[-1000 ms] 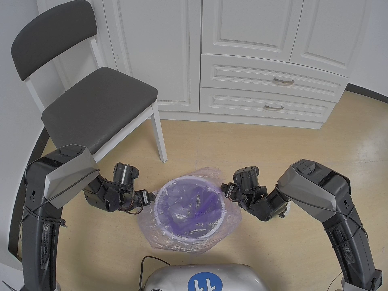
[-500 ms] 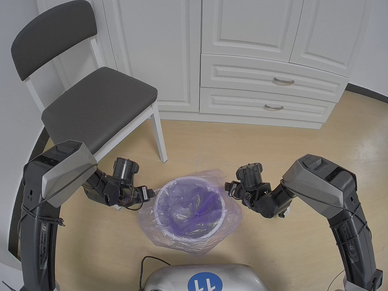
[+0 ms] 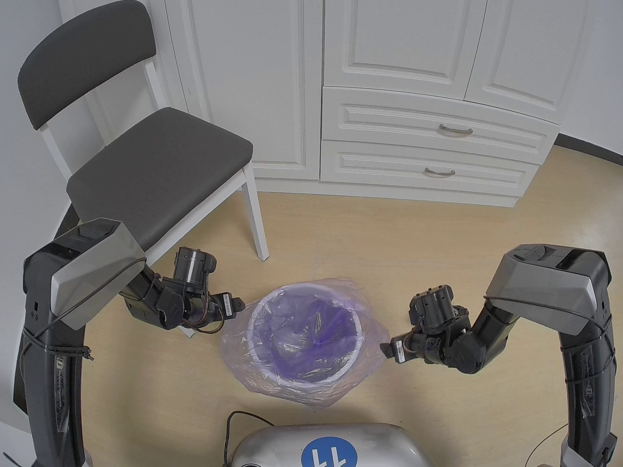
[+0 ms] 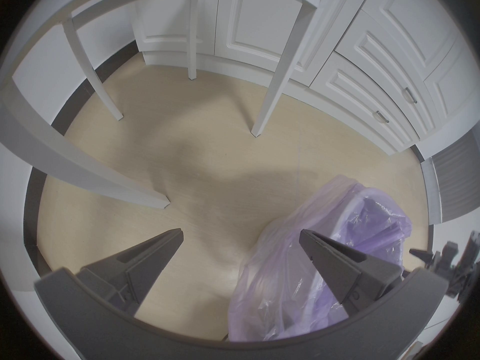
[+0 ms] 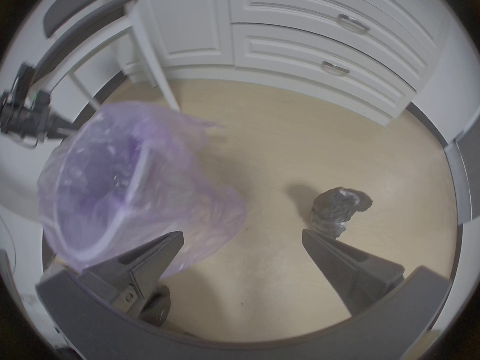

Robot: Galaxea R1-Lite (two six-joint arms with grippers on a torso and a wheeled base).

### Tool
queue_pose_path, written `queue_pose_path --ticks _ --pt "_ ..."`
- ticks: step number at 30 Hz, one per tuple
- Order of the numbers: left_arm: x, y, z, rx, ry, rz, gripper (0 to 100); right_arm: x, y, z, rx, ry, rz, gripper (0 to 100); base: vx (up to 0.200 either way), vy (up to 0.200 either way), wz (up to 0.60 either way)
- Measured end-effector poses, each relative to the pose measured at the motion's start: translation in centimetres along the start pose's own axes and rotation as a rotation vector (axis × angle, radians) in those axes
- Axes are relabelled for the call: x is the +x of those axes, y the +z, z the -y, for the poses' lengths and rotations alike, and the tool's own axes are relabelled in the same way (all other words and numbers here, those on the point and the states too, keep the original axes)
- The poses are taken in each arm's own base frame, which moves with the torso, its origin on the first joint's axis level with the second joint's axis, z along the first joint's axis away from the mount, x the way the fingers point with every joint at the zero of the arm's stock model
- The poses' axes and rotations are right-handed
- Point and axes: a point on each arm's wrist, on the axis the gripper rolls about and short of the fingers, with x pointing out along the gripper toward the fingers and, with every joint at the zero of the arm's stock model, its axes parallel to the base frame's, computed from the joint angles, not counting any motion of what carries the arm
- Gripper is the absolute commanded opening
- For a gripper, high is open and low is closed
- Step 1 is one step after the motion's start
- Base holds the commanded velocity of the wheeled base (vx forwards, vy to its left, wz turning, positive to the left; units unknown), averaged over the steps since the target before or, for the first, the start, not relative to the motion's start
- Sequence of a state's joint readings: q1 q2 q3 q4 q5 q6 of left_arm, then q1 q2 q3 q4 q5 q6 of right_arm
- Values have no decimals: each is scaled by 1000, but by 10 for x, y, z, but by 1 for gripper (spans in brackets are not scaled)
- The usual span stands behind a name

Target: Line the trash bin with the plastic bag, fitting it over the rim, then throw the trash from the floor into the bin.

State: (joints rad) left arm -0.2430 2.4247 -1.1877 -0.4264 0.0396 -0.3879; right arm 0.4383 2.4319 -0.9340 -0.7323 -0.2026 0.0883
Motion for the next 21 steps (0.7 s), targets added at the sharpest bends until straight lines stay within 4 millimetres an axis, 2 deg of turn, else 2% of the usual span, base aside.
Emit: queue_pose_path --ticks 6,10,15,21 --pt "-5 3 0 4 24 26 100 -8 -23 -29 -90 91 -35 100 0 0 0" --pt "-7 5 1 5 23 35 100 -8 -30 -40 -115 117 -51 100 0 0 0" --pt "-10 7 2 4 21 42 100 -3 -25 -44 -85 119 -30 100 0 0 0" --pt "-13 10 4 2 10 69 100 13 -4 -44 65 81 46 100 0 0 0"
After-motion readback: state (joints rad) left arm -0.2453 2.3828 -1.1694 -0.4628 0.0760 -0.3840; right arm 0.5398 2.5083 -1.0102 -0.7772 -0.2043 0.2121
